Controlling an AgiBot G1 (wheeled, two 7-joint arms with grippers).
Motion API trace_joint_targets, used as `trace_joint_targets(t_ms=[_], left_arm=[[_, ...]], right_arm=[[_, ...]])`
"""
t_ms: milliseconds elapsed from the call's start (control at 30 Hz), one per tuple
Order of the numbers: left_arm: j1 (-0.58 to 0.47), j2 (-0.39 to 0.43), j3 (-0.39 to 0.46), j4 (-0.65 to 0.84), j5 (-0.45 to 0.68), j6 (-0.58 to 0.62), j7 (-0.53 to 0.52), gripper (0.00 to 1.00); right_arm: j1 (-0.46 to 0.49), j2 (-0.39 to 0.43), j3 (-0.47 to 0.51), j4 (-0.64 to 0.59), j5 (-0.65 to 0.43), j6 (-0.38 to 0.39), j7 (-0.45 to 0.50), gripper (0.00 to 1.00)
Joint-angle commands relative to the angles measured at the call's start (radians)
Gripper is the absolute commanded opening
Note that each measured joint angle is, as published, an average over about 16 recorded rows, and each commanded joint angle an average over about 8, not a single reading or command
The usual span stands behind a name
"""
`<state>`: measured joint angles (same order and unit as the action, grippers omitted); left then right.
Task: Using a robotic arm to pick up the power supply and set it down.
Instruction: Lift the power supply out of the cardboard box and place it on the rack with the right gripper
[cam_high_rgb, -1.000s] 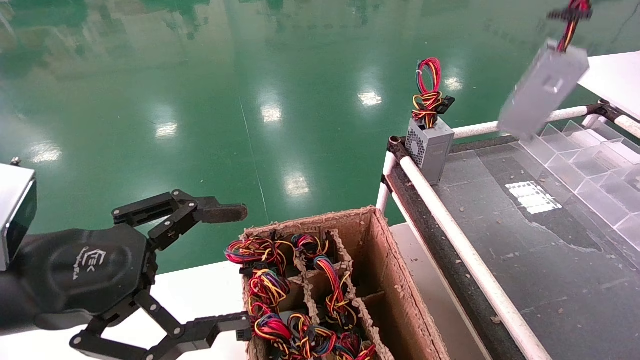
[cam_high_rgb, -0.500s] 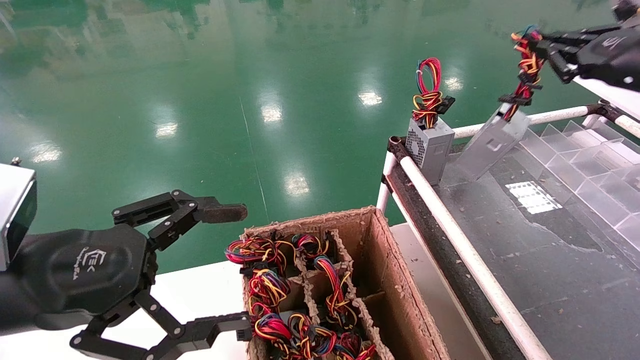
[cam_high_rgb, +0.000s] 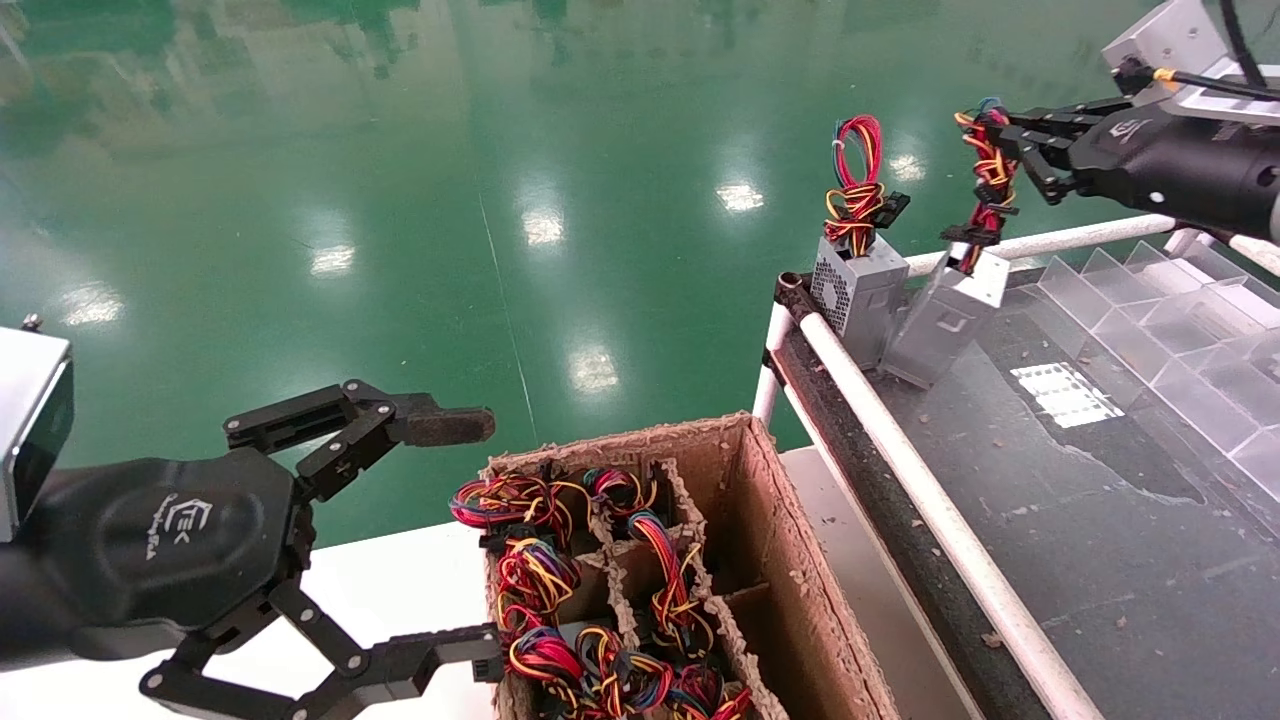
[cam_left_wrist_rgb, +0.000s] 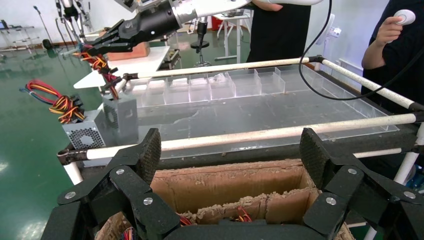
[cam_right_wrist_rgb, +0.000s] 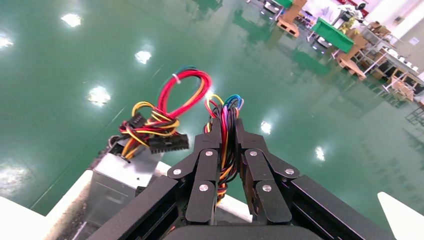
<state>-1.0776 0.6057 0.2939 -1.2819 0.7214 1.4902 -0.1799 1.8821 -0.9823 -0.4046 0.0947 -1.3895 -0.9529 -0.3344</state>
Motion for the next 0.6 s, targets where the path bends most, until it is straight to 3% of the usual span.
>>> trace_joint_targets(t_ms=[33,600], left_arm=[[0.0,0.0,0.0,0.0,0.0,0.0,0.0,1.0],[0.0,0.0,0.001,0.0,-0.001,0.0,0.001,1.0]], right_arm=[[0.003,-0.01,0.0,-0.012,0.001,0.0,-0.006,0.0],[0.012,-0.119,-0.006,-0.059,-0.011,0.126,-0.09,0.0]])
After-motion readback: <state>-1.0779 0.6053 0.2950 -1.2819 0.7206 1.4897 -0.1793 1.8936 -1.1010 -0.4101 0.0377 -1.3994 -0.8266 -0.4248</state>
